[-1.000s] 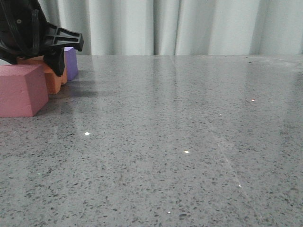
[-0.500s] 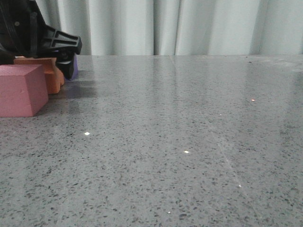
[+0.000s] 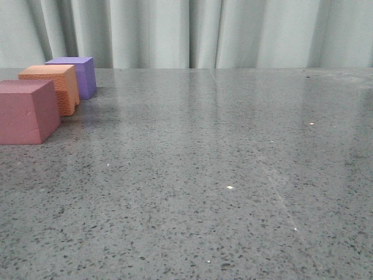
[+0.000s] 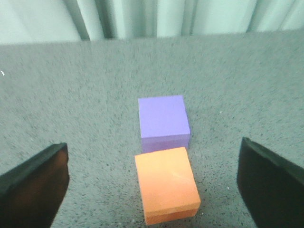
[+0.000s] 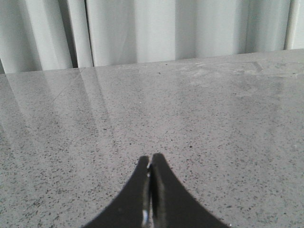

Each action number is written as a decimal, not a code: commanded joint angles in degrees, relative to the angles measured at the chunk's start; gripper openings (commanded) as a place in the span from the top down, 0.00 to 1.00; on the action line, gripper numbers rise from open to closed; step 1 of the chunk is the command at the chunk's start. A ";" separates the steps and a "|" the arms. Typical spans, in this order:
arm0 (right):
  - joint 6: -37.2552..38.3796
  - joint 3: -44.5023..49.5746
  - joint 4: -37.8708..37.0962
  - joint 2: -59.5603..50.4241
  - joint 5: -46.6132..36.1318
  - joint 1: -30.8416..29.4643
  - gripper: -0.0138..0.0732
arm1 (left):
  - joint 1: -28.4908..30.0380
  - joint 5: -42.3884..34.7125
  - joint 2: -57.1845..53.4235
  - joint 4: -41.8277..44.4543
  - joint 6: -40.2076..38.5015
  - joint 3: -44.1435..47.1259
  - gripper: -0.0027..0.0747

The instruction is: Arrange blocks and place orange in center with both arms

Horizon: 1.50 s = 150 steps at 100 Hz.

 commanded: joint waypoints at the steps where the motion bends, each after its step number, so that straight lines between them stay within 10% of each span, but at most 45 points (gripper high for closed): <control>1: -0.42 -0.77 -0.01 -1.44 -4.49 -0.41 0.92 | -1.04 -1.00 -5.90 1.37 2.25 0.35 0.17; 24: -0.42 -0.77 -0.01 -1.44 -4.49 -0.41 0.92 | -1.59 -1.23 -19.92 1.37 2.85 12.38 0.42; 51: -0.42 -0.77 -0.01 -1.44 -4.49 -0.41 0.92 | -1.59 -1.33 -37.60 1.37 2.85 26.94 0.99; 150: -0.42 -0.77 -0.01 -1.44 -4.49 -0.41 0.92 | -1.38 -3.27 -47.11 5.98 2.85 31.43 0.99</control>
